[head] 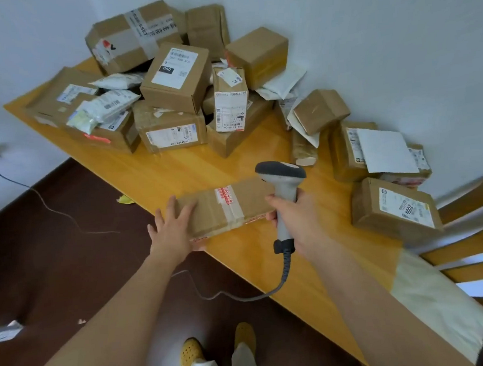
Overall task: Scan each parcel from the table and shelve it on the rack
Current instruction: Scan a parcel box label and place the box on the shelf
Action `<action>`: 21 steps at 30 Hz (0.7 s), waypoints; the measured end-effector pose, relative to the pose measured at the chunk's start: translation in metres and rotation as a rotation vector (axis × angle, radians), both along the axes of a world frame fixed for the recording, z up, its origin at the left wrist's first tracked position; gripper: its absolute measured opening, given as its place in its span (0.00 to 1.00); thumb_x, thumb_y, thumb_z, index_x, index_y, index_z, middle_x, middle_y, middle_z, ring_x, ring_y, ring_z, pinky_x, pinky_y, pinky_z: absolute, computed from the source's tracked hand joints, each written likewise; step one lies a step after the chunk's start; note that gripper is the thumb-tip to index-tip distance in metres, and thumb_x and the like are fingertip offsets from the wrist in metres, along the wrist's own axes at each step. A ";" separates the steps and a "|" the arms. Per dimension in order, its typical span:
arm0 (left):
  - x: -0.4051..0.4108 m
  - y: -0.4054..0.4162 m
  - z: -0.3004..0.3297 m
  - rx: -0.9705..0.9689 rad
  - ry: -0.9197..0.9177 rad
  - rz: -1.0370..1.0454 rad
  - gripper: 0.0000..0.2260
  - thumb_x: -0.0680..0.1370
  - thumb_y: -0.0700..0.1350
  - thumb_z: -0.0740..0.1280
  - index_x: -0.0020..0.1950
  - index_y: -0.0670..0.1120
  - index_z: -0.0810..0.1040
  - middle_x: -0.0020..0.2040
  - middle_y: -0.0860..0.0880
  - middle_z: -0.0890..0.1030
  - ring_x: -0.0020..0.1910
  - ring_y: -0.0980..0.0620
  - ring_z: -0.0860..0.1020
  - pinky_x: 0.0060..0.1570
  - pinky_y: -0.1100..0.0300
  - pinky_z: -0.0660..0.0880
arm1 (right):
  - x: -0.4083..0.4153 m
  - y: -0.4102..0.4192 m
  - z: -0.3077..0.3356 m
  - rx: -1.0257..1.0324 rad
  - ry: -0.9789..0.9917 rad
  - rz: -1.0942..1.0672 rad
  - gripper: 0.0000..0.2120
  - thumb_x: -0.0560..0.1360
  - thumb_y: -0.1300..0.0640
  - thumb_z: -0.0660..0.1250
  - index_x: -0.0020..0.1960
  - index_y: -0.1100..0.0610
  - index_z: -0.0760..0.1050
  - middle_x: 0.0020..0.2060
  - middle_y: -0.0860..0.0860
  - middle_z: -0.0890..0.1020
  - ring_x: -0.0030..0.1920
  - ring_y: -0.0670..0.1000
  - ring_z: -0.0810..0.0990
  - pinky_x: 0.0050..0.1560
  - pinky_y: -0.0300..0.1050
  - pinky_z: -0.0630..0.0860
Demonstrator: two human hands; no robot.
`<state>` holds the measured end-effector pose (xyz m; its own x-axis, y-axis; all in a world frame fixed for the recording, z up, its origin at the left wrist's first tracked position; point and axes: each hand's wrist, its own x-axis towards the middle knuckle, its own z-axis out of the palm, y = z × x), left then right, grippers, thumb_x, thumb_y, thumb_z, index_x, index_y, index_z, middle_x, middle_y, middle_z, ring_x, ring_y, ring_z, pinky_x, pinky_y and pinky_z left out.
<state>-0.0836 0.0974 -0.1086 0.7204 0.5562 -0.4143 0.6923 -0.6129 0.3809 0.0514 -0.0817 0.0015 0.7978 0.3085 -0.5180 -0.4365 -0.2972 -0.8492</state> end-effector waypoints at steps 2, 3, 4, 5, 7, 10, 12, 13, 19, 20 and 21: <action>0.001 0.006 -0.002 -0.136 -0.116 0.040 0.41 0.69 0.50 0.78 0.77 0.54 0.61 0.78 0.43 0.44 0.73 0.32 0.60 0.72 0.42 0.60 | -0.002 -0.002 -0.002 0.006 0.003 -0.006 0.05 0.78 0.63 0.68 0.52 0.56 0.74 0.39 0.53 0.80 0.28 0.46 0.76 0.30 0.37 0.75; 0.000 0.005 0.002 -0.155 -0.149 0.033 0.38 0.71 0.48 0.77 0.77 0.52 0.63 0.78 0.40 0.47 0.72 0.33 0.62 0.72 0.46 0.61 | -0.004 -0.003 -0.003 0.002 -0.002 -0.007 0.05 0.78 0.63 0.68 0.50 0.56 0.74 0.39 0.53 0.80 0.29 0.46 0.76 0.31 0.38 0.76; 0.000 0.004 0.009 -0.196 -0.159 0.036 0.35 0.72 0.48 0.76 0.76 0.51 0.64 0.77 0.39 0.50 0.73 0.35 0.62 0.72 0.50 0.62 | -0.007 -0.004 -0.002 0.000 -0.006 -0.013 0.05 0.78 0.63 0.68 0.49 0.55 0.74 0.38 0.52 0.80 0.29 0.47 0.76 0.32 0.40 0.76; 0.001 0.002 0.017 -0.295 -0.156 0.074 0.32 0.74 0.48 0.74 0.76 0.50 0.66 0.77 0.39 0.55 0.72 0.39 0.64 0.70 0.54 0.64 | -0.009 -0.005 -0.001 0.003 -0.006 -0.021 0.05 0.78 0.64 0.68 0.48 0.55 0.74 0.37 0.51 0.80 0.30 0.48 0.76 0.34 0.42 0.75; 0.002 -0.002 0.033 -0.615 -0.141 0.270 0.23 0.79 0.48 0.69 0.73 0.47 0.69 0.67 0.44 0.72 0.60 0.47 0.75 0.56 0.56 0.74 | -0.014 -0.005 0.002 0.015 -0.004 -0.034 0.06 0.77 0.64 0.68 0.49 0.55 0.74 0.37 0.51 0.80 0.30 0.49 0.76 0.35 0.44 0.75; -0.006 0.000 0.039 -0.932 -0.089 0.628 0.15 0.83 0.48 0.60 0.65 0.41 0.75 0.49 0.43 0.81 0.42 0.45 0.82 0.40 0.51 0.82 | -0.018 -0.003 0.008 0.016 0.003 -0.048 0.05 0.77 0.63 0.68 0.50 0.55 0.74 0.39 0.53 0.78 0.29 0.47 0.77 0.35 0.45 0.75; -0.016 0.003 0.028 -1.019 -0.125 0.832 0.15 0.83 0.43 0.57 0.64 0.36 0.73 0.52 0.38 0.80 0.43 0.41 0.81 0.41 0.50 0.82 | -0.021 -0.001 0.009 0.018 0.005 -0.053 0.06 0.77 0.63 0.68 0.52 0.56 0.74 0.41 0.55 0.79 0.28 0.46 0.77 0.34 0.42 0.76; -0.020 0.003 0.023 -1.046 -0.153 0.924 0.15 0.84 0.43 0.57 0.65 0.35 0.71 0.55 0.36 0.77 0.44 0.40 0.80 0.44 0.49 0.81 | -0.022 -0.001 0.010 0.020 0.007 -0.052 0.06 0.77 0.63 0.68 0.53 0.57 0.74 0.40 0.55 0.78 0.28 0.46 0.76 0.32 0.40 0.76; -0.022 -0.003 0.001 -1.017 -0.079 0.809 0.32 0.76 0.66 0.64 0.75 0.52 0.64 0.69 0.44 0.70 0.63 0.38 0.73 0.57 0.41 0.76 | -0.027 -0.004 0.006 -0.036 0.014 -0.019 0.07 0.77 0.63 0.67 0.54 0.60 0.74 0.35 0.55 0.77 0.27 0.47 0.74 0.27 0.40 0.72; -0.020 -0.006 -0.001 -1.006 -0.082 0.773 0.34 0.74 0.66 0.66 0.76 0.54 0.61 0.71 0.46 0.69 0.65 0.38 0.72 0.56 0.42 0.76 | -0.028 -0.006 0.006 -0.038 0.029 -0.029 0.07 0.77 0.62 0.68 0.54 0.59 0.73 0.35 0.54 0.77 0.26 0.47 0.74 0.27 0.40 0.72; -0.017 -0.009 -0.003 -0.993 -0.080 0.748 0.36 0.74 0.65 0.68 0.77 0.56 0.59 0.71 0.46 0.69 0.66 0.38 0.71 0.55 0.42 0.76 | -0.028 -0.006 0.006 -0.034 0.049 -0.051 0.08 0.77 0.61 0.68 0.54 0.59 0.72 0.36 0.53 0.78 0.26 0.47 0.74 0.28 0.41 0.72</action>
